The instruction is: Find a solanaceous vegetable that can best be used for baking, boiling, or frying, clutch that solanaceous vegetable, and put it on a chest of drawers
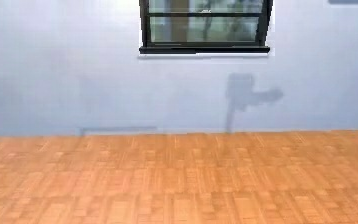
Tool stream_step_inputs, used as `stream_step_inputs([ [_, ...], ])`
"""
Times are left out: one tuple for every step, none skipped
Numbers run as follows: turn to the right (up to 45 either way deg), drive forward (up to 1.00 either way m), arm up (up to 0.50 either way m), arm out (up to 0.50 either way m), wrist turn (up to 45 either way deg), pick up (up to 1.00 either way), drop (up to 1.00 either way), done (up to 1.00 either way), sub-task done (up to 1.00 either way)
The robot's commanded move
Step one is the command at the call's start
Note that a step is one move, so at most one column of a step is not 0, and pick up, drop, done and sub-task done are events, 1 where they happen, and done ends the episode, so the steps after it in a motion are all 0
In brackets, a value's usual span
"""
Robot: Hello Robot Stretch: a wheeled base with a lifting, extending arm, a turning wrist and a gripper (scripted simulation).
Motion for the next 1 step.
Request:
stream_step_inputs([
  [-3.0,0.0,0.0,0.0,0.0,0.0,0.0,0.0,0.0],
])
